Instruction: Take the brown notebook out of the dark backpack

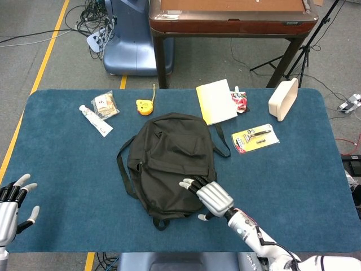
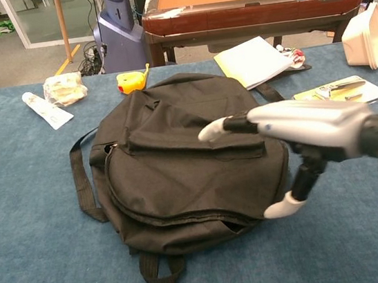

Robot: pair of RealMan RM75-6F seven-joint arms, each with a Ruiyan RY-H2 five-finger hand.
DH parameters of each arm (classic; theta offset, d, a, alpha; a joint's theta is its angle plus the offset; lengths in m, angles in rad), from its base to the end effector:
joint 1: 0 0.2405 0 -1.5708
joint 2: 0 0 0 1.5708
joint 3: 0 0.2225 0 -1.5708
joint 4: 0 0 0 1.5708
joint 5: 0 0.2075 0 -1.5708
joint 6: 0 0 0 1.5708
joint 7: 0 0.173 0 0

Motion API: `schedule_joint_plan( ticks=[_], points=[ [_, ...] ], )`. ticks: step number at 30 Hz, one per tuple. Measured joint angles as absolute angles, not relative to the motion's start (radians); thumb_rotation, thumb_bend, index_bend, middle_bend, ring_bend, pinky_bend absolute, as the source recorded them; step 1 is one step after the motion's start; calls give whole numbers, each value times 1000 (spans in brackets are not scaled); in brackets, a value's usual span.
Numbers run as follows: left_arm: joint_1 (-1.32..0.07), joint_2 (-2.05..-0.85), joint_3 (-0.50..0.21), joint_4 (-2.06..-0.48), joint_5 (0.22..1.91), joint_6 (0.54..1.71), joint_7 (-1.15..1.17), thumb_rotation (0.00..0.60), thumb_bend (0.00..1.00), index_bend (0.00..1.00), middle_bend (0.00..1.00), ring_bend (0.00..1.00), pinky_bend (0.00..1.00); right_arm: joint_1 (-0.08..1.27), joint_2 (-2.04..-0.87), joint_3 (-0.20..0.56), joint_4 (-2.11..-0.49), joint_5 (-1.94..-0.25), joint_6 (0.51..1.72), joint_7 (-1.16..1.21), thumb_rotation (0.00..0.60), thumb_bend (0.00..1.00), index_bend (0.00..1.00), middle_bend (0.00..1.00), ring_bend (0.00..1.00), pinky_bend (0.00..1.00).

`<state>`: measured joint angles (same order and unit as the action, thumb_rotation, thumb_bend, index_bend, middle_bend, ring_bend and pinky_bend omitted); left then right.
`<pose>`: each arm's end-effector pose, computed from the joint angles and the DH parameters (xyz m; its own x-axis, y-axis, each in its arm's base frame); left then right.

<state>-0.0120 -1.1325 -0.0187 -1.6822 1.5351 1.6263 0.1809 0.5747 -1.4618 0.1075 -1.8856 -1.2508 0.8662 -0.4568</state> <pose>-0.2673 0.1795 0.1524 0.4862 -0.0726 0.8708 0.8738 0.0359 -0.4849 -0.0774 -0.2388 -0.0414 0.4139 -0.4575 0.7870 -0.8392 -0.5268 0.1351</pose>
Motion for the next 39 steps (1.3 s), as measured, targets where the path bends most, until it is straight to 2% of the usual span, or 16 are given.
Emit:
schedule_joint_plan(
  ticks=[7, 15, 23, 27, 34, 39],
  points=[
    [-7, -1128, -20, -1678, 1537, 1625, 163, 600, 308, 267, 157, 156, 169, 639, -1564, 119, -1815, -1184, 861, -514, 600, 110, 106, 99, 27, 114],
    [2, -1122, -18, -1677, 1543, 1628, 135, 600, 307, 267, 158, 156, 169, 681, -1623, 121, -1760, -1134, 875, -541, 600, 114, 106, 99, 26, 114],
    [3, -1121, -20, -1676, 1551, 1628, 130, 600, 307, 267, 157, 156, 169, 709, -1657, 149, -1696, -1073, 902, -539, 600, 369, 110, 138, 26, 114],
    [2, -1122, -22, -1676, 1551, 1624, 130, 600, 307, 267, 157, 156, 169, 724, -1665, 156, -1667, -1042, 900, -535, 600, 460, 201, 158, 26, 114],
    [3, -1121, -24, -1675, 1549, 1622, 131, 600, 307, 267, 157, 156, 169, 757, -1657, 139, -1665, -1003, 867, -536, 600, 469, 361, 173, 26, 114],
    [3, -1120, -25, -1676, 1554, 1622, 132, 600, 307, 267, 157, 156, 169, 773, -1659, 124, -1663, -992, 874, -570, 600, 547, 455, 180, 26, 114]
  ],
)
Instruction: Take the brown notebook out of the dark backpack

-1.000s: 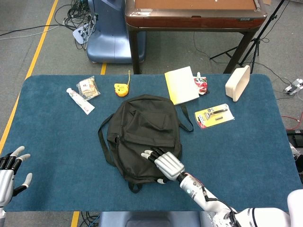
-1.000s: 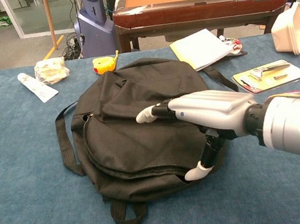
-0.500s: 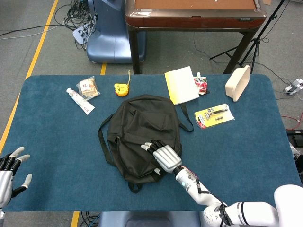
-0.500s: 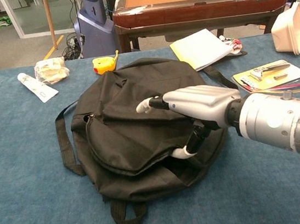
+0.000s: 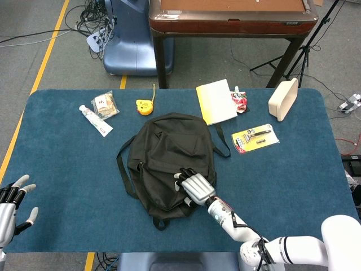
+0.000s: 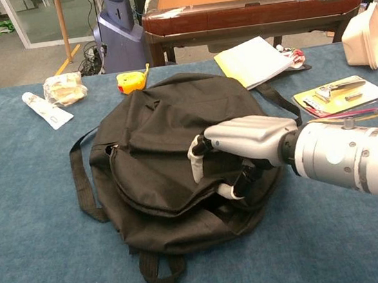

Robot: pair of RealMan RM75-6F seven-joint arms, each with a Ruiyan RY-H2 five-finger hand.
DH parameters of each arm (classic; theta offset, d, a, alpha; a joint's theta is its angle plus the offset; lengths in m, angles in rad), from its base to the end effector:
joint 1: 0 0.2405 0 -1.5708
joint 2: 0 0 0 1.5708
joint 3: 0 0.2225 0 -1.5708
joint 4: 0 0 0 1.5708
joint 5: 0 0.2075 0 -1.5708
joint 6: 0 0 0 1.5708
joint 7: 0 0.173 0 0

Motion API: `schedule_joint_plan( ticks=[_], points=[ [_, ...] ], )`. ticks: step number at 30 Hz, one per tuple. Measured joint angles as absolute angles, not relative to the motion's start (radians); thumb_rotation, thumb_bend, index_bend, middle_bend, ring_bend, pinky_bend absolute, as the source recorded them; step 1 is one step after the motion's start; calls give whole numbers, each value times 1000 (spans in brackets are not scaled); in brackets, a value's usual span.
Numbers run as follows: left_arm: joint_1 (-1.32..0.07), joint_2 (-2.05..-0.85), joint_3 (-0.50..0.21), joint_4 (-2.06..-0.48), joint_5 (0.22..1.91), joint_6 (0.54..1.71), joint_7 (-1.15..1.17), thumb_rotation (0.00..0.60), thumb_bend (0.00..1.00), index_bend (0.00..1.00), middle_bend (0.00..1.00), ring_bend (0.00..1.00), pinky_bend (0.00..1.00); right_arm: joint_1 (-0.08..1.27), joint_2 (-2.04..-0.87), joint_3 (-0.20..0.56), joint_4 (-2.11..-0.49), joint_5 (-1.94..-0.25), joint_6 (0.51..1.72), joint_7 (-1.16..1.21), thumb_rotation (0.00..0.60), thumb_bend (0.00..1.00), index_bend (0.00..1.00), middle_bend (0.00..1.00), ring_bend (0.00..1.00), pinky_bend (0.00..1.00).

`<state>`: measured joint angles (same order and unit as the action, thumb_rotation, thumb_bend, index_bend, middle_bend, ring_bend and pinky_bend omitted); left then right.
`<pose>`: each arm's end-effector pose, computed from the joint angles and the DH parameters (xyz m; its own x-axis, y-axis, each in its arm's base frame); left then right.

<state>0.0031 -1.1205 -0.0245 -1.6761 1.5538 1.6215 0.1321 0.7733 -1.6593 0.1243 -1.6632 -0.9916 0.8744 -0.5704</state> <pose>-0.2690 0.1767 0.1552 0.4591 -0.0710 0.8855 0.8883 0.0269 -0.4584 -0.0647 -0.2733 -0.0893 0.4825 -0.4515 0.7506 -0.8281 -0.5143 0.2230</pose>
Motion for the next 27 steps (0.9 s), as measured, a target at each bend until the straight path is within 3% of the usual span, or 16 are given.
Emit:
schedule_joint_plan(
  ticks=[5, 8, 19, 27],
  points=[
    [-1, -1114, -27, -1679, 1563, 1622, 131, 600, 307, 267, 157, 156, 169, 797, -1670, 113, -1652, -958, 878, -602, 600, 713, 630, 247, 29, 113],
    [-10, -1105, -31, -1679, 1571, 1615, 118, 600, 307, 269, 157, 156, 169, 802, -1677, 121, -1651, -959, 893, -596, 600, 758, 679, 283, 48, 114],
    [-101, -1070, -50, -1668, 1705, 1590, -31, 600, 308, 342, 202, 185, 174, 809, -1680, 228, -1690, -951, 1011, -552, 600, 792, 683, 295, 76, 114],
    [-232, -1076, -59, -1654, 1875, 1567, -202, 600, 307, 435, 358, 328, 340, 838, -1687, 280, -1716, -873, 1069, -607, 600, 792, 683, 295, 83, 114]
  ],
)
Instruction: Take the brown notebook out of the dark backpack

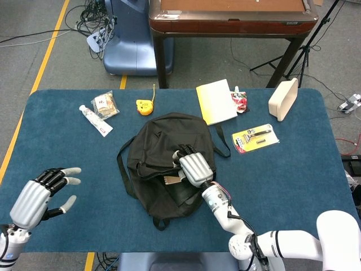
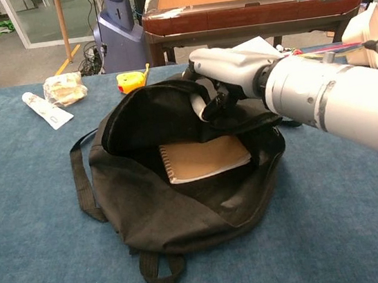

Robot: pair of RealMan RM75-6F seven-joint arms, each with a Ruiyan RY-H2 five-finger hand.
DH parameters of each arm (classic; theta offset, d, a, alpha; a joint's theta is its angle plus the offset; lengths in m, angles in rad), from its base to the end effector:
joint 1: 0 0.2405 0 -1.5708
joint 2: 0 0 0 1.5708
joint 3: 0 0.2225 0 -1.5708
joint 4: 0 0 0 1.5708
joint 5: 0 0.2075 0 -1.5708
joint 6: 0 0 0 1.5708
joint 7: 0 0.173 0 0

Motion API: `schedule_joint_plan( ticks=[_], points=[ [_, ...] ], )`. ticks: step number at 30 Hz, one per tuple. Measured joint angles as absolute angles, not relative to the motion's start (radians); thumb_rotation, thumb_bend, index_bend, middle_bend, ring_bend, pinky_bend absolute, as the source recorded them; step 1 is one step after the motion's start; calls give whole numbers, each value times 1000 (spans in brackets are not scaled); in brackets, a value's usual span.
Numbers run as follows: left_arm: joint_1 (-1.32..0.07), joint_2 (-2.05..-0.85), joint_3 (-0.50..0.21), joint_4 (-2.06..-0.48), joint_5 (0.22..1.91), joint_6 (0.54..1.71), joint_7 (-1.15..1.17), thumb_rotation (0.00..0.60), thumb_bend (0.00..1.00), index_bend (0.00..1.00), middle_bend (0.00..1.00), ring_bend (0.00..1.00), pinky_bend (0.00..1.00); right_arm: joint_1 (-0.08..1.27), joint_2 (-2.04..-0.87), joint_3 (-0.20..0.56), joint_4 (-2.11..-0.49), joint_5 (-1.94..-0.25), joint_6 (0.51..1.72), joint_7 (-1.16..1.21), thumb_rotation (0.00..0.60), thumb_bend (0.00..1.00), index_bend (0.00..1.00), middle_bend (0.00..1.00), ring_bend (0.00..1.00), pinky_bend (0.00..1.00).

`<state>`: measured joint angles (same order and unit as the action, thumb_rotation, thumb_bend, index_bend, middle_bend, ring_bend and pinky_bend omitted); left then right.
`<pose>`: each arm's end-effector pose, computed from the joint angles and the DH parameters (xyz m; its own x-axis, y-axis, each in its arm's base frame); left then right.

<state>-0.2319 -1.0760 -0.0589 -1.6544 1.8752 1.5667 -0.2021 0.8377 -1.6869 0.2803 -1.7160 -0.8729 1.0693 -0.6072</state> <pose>-0.1800 0.2241 0.1434 0.2140 -0.0430 0.9759 0.8329 -0.5139 -0.2053 -0.0190 -0.3128 -0.0476 0.3079 -0.3135 0.8983 -0.9039 -0.3912 0.1733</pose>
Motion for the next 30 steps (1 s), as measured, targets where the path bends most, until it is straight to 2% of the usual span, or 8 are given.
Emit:
schedule_joint_plan(
  ticks=[5, 11, 17, 24, 30],
  points=[
    [-328, -1118, -55, -1649, 1962, 1532, -303, 600, 307, 455, 415, 376, 378, 857, -1705, 304, -1716, -826, 1098, -623, 600, 796, 683, 295, 84, 114],
    [-450, -1195, -53, -1626, 2015, 1440, -350, 600, 307, 457, 420, 378, 391, 871, -1726, 324, -1702, -814, 1133, -619, 600, 806, 683, 295, 83, 114],
    [-550, -1309, -57, -1529, 2042, 1366, -342, 600, 307, 462, 426, 381, 404, 874, -1722, 344, -1712, -814, 1143, -589, 600, 818, 683, 295, 84, 113],
    [-648, -1415, -55, -1431, 2019, 1288, -345, 600, 307, 462, 427, 383, 420, 869, -1686, 351, -1794, -823, 1128, -550, 600, 821, 683, 295, 86, 114],
    [-684, -1455, -41, -1395, 1986, 1275, -346, 600, 307, 462, 428, 384, 420, 860, -1646, 338, -1900, -844, 1129, -533, 600, 821, 683, 295, 89, 114]
  ],
)
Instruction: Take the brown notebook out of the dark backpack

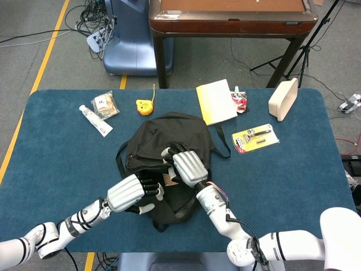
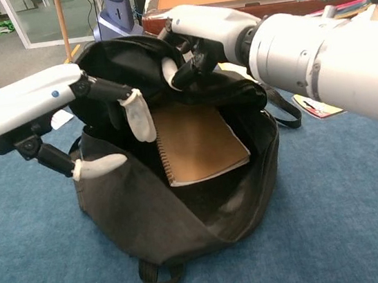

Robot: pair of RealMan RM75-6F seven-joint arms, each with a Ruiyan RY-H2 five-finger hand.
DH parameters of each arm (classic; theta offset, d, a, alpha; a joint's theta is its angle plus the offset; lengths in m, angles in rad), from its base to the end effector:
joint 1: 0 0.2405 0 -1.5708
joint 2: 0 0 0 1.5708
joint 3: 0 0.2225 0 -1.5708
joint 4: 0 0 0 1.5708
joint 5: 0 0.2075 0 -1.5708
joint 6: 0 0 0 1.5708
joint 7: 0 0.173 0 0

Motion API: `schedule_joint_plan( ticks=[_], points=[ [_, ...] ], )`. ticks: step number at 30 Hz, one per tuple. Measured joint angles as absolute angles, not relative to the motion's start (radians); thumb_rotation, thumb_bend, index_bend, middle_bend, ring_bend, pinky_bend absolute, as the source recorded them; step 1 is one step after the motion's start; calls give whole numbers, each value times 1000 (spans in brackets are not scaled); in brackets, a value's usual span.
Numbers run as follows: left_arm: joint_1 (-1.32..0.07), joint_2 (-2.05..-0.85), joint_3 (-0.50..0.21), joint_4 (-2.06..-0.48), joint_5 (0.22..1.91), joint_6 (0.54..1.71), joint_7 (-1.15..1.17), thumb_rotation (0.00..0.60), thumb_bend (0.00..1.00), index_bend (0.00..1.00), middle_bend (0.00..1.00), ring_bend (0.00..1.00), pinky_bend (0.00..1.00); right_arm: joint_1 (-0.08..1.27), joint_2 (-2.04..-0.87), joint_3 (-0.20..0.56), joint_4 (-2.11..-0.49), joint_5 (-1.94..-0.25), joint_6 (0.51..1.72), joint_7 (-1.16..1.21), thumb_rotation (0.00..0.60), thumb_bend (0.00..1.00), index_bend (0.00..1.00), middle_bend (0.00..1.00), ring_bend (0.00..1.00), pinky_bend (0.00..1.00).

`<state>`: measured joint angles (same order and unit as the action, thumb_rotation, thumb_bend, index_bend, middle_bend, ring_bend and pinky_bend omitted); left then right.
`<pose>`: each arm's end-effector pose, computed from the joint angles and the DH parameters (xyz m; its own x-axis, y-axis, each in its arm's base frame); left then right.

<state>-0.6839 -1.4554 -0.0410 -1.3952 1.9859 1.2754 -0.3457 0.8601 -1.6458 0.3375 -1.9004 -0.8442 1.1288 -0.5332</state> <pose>-0.0760 0.2713 0.0063 0.2739 0.2272 0.9345 0.5531 -0.8321 0.0402 0.0214 -0.2965 -0.0204 0.1160 -0.3559 0.9273 -0.9215 -0.3870 -0.0333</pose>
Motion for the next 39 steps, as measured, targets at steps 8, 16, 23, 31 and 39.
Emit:
schedule_joint_plan(
  ticks=[8, 16, 23, 31, 39],
  points=[
    [-702, -1488, -18, -1378, 1965, 1274, -322, 600, 307, 456, 429, 384, 420, 844, -1599, 305, -2011, -884, 1167, -536, 600, 821, 683, 295, 94, 114],
    [-719, -1559, 1, -1252, 1943, 1251, -289, 600, 307, 449, 429, 384, 420, 843, -1613, 278, -1918, -846, 1191, -564, 600, 821, 683, 292, 94, 114],
    [-728, -1647, 25, -1076, 1925, 1241, -265, 600, 307, 409, 409, 381, 420, 842, -1644, 251, -1843, -831, 1189, -571, 600, 821, 683, 286, 94, 114],
    [-743, -1742, 66, -901, 1933, 1258, -213, 600, 307, 337, 365, 334, 387, 839, -1664, 246, -1819, -827, 1186, -561, 600, 820, 683, 280, 94, 114],
    [-764, -1812, 86, -782, 1944, 1287, -184, 600, 294, 218, 194, 215, 321, 843, -1674, 253, -1817, -823, 1187, -570, 600, 821, 683, 280, 94, 114]
  ],
)
